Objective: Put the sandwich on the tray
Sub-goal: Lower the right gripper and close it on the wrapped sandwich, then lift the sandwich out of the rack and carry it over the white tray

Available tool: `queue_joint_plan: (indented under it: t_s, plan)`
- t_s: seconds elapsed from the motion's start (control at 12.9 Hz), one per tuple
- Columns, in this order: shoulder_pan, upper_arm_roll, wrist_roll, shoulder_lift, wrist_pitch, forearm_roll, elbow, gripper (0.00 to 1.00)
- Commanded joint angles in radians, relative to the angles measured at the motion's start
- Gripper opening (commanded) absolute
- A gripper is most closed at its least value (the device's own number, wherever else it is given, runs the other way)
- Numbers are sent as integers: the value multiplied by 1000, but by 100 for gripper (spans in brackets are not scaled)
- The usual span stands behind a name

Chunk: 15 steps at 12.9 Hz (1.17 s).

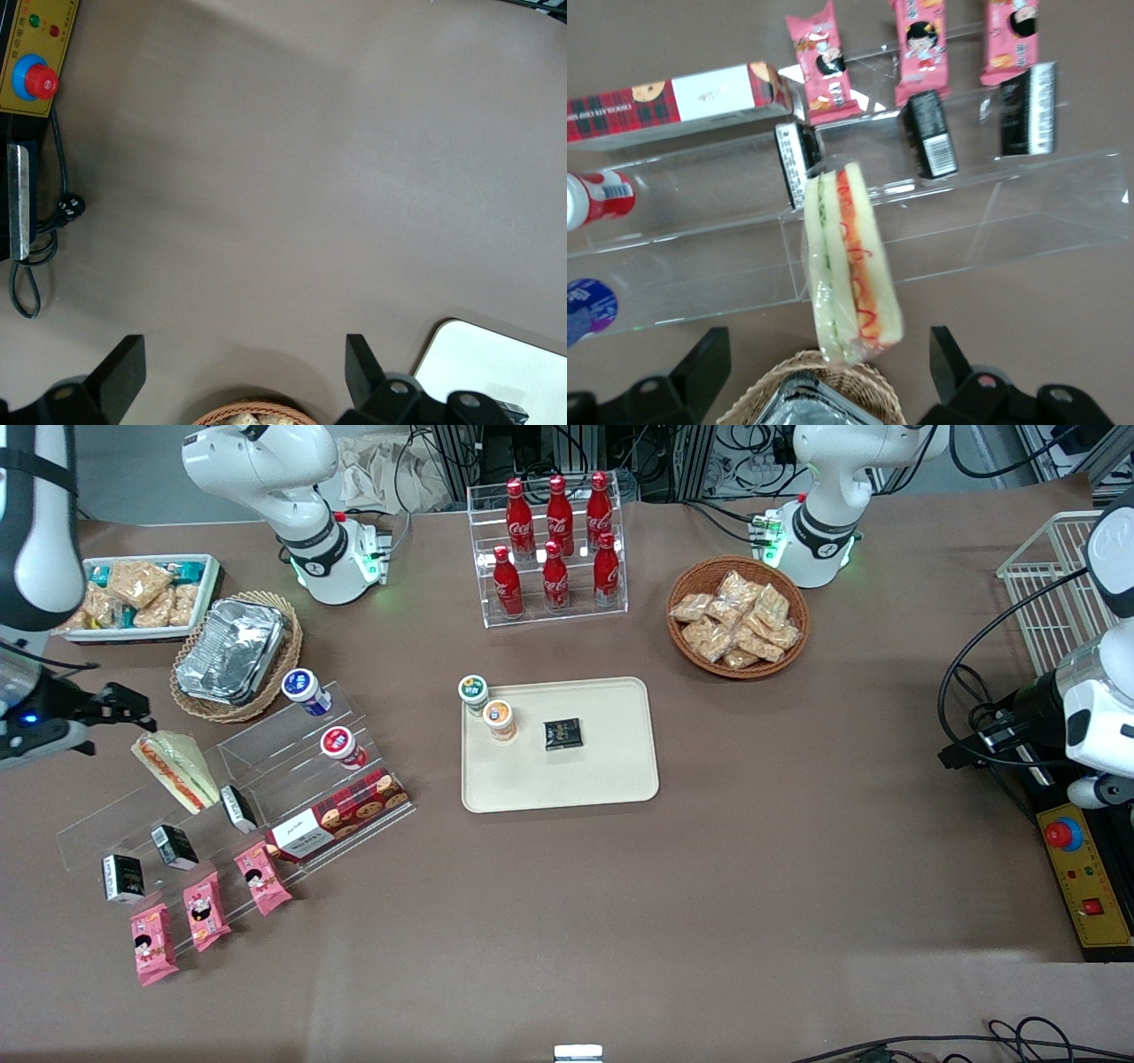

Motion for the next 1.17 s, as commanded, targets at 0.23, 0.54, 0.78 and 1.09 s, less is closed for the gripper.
queue_joint_plan:
  t_s: [0.23,0.54,0.78,1.09]
  plan:
    - [6,-2,-123,-6,265,11,-180,100]
    - [6,-2,-125,40,324,37,-180,100]
    - [6,-2,-126,74,336,59,-189,97]
    - [3,-2,-184,96,376,60,-192,69]
